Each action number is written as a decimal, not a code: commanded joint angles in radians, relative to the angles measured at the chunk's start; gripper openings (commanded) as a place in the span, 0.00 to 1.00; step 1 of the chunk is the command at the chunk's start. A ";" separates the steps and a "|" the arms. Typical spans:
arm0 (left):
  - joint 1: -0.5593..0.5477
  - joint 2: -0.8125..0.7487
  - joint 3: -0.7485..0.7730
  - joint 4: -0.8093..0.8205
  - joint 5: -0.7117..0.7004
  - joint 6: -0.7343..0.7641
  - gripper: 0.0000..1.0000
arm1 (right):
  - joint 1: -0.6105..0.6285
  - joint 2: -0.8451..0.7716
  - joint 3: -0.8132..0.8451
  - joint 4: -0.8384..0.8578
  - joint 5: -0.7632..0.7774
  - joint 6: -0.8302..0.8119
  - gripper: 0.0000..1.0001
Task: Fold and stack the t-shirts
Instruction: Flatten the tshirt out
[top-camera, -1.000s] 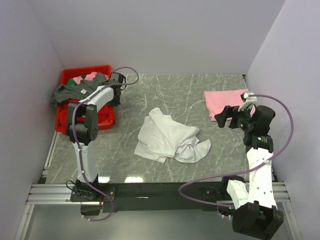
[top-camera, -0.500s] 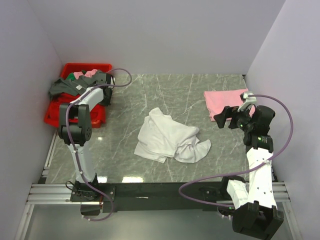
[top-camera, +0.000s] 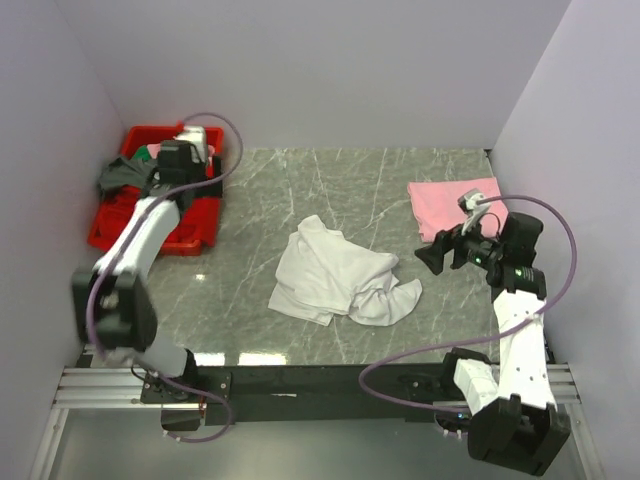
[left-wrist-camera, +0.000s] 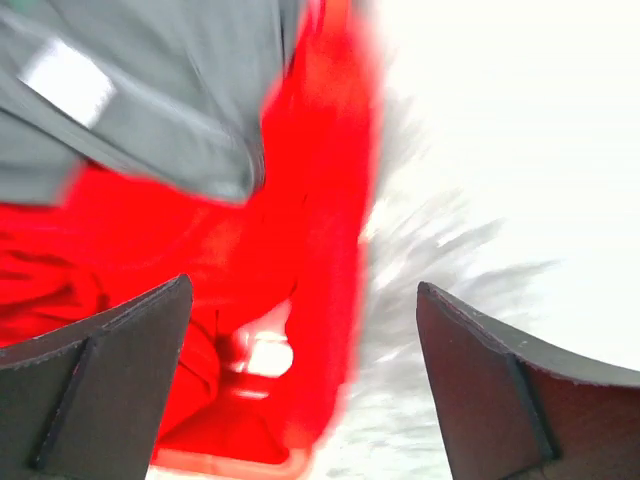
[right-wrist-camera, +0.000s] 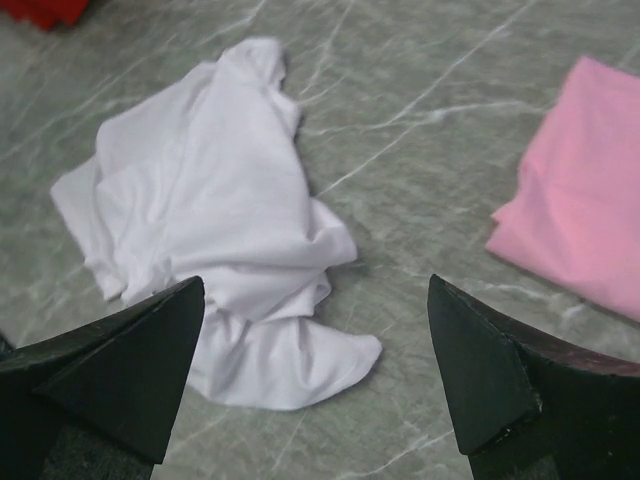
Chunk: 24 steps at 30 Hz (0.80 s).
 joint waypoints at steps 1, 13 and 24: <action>-0.002 -0.314 -0.131 0.271 0.157 -0.115 0.99 | 0.046 0.076 0.062 -0.167 -0.106 -0.241 0.97; -0.197 -0.123 -0.116 0.308 0.702 -0.237 0.76 | 0.205 0.396 0.177 -0.242 0.003 -0.381 0.90; -0.273 0.437 0.353 0.080 0.630 -0.243 0.64 | 0.304 0.703 0.325 -0.305 0.096 -0.500 0.84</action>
